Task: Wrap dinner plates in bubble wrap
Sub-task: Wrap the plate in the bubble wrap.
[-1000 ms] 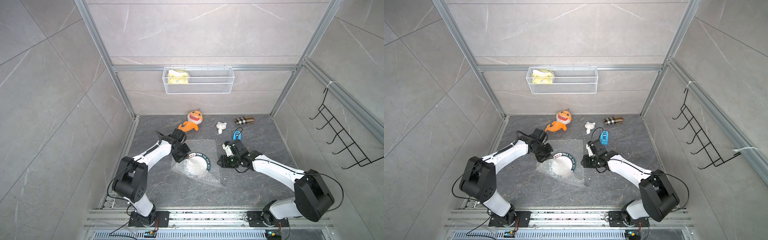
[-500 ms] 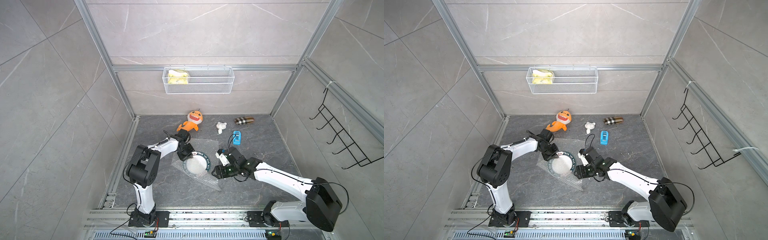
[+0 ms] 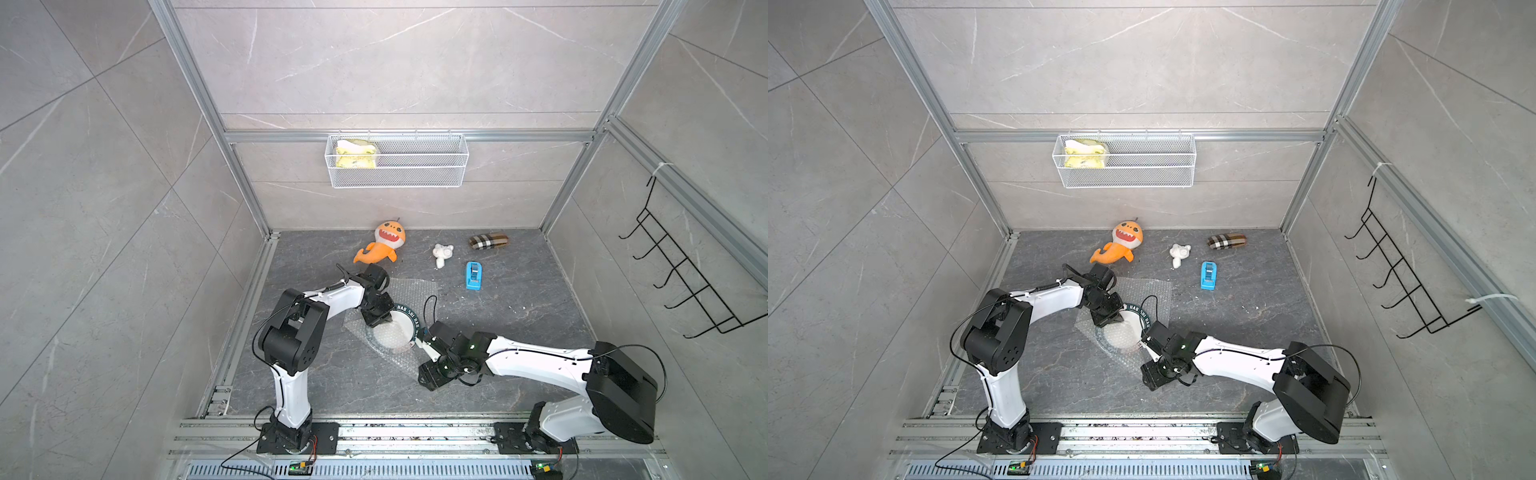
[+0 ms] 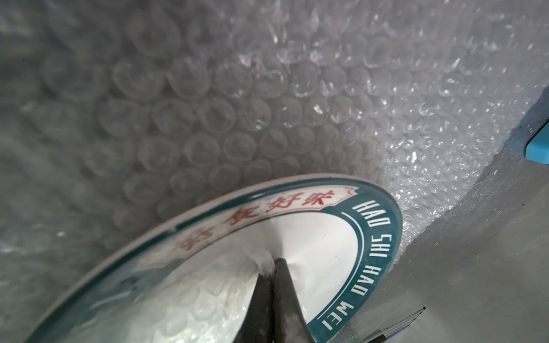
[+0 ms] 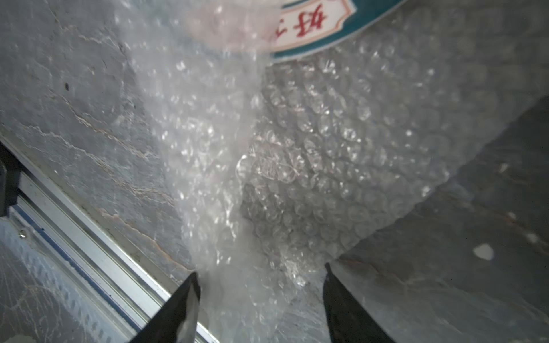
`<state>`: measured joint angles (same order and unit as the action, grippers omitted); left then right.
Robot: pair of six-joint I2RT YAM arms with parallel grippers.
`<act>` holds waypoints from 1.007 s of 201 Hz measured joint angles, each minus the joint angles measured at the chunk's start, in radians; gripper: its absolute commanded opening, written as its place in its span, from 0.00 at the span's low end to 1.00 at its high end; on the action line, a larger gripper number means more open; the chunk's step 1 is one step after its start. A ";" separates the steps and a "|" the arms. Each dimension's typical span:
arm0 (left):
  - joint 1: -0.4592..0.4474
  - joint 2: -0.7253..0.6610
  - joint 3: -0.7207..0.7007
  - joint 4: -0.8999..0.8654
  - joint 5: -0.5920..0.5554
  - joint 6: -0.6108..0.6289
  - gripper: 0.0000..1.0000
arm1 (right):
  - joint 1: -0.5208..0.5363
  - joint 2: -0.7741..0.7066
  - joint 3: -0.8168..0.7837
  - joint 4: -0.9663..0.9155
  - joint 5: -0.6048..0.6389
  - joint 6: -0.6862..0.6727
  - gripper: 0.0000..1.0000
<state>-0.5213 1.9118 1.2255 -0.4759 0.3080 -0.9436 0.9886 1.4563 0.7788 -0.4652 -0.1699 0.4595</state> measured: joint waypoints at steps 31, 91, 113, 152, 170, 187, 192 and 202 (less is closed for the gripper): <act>-0.001 0.002 0.000 0.007 0.001 0.000 0.00 | 0.079 0.002 -0.005 -0.002 0.042 0.014 0.64; -0.008 0.005 -0.009 0.036 0.014 0.000 0.00 | 0.157 0.027 -0.020 0.000 0.171 0.016 0.37; -0.015 0.005 -0.013 0.050 0.017 0.000 0.00 | 0.158 0.037 -0.020 0.005 0.185 0.015 0.31; -0.033 0.005 -0.023 0.076 0.016 0.000 0.00 | 0.174 0.041 -0.022 0.022 0.189 0.013 0.14; -0.035 0.001 -0.033 0.091 0.017 0.000 0.00 | 0.174 0.040 -0.022 0.023 0.200 0.008 0.11; -0.035 -0.002 -0.041 0.103 0.017 0.002 0.00 | 0.174 0.034 -0.019 0.016 0.216 -0.016 0.08; -0.035 -0.002 -0.042 0.105 0.018 0.002 0.00 | 0.174 0.030 -0.016 0.012 0.222 -0.022 0.08; -0.035 -0.002 -0.043 0.108 0.018 0.004 0.00 | 0.174 0.022 -0.001 0.001 0.237 -0.051 0.07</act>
<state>-0.5564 1.9099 1.1824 -0.3683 0.3256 -0.9398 1.1629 1.4784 0.7780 -0.4641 0.0669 0.4088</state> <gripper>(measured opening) 0.048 0.077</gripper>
